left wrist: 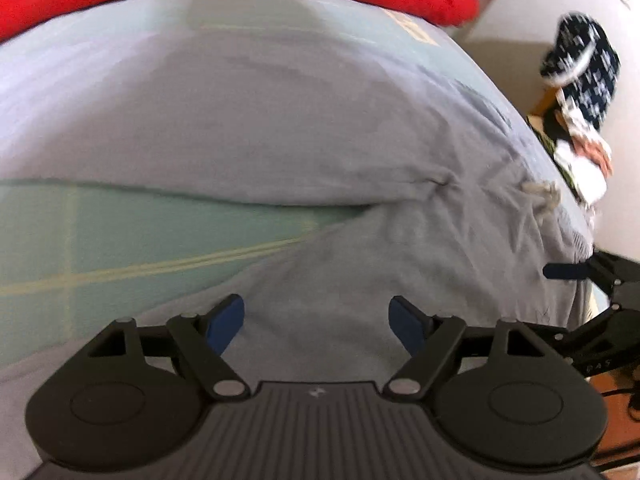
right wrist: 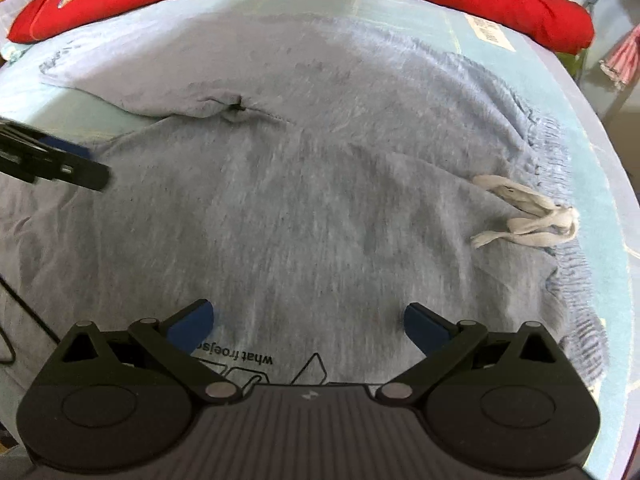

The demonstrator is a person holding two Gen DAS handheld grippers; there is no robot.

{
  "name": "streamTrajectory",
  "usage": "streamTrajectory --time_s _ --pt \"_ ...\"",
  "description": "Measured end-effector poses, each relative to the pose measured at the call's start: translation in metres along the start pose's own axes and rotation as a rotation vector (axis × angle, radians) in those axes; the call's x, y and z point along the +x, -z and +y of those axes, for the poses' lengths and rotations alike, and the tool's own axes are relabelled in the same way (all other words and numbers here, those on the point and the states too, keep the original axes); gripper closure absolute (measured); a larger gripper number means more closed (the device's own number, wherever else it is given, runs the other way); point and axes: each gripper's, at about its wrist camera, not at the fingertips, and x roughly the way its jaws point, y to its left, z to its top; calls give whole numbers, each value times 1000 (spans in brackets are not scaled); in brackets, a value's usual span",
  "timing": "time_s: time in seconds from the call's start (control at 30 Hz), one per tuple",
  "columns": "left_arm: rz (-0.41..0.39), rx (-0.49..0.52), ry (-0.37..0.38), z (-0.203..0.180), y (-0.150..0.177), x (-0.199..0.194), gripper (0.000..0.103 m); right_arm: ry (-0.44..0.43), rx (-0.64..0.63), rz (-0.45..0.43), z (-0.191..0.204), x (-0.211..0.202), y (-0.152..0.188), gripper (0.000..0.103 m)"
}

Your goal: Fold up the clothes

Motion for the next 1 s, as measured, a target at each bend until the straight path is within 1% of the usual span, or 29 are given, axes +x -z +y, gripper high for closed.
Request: streamTrajectory --time_s 0.1,0.2,0.33,0.4,0.43,0.47,0.57,0.6,0.67,0.73,0.8,0.87,0.93,1.0 --pt "-5 14 -36 12 0 -8 23 -9 -14 -64 10 -6 -21 0" --pt "-13 -10 -84 28 0 -12 23 -21 -41 -139 23 -7 -49 0" --pt "-63 -72 -123 54 -2 -28 23 -63 -97 -233 47 12 -93 0" --pt "-85 -103 -159 69 -3 -35 23 -71 -142 -267 63 24 -107 0" --pt "-95 -117 -178 76 -4 -39 23 -78 -162 -267 71 32 -112 0" --pt "-102 -125 -192 82 -4 -42 23 -93 -171 -248 78 41 -114 0" --pt "-119 -130 -225 98 -6 -50 23 -175 -164 -105 98 64 -111 0" --pt "-128 -122 -235 101 -6 -51 23 -183 -178 -83 105 64 -109 0" --pt "-146 -119 -253 107 -7 -52 23 -194 -232 -111 114 53 -108 0" --pt "-154 -137 -250 113 -7 -51 23 -198 -270 -150 119 41 -112 0" --pt "-167 -147 -234 116 -7 -48 23 -154 -296 -183 119 38 -124 0" --pt "-187 -137 -205 117 -10 -45 23 -92 -314 -197 117 47 -137 0" --pt "-209 -112 -166 115 -19 -41 23 -44 -299 -194 113 59 -150 0" --pt "-233 -83 -124 114 -31 -36 22 -6 -282 -159 112 73 -160 0"
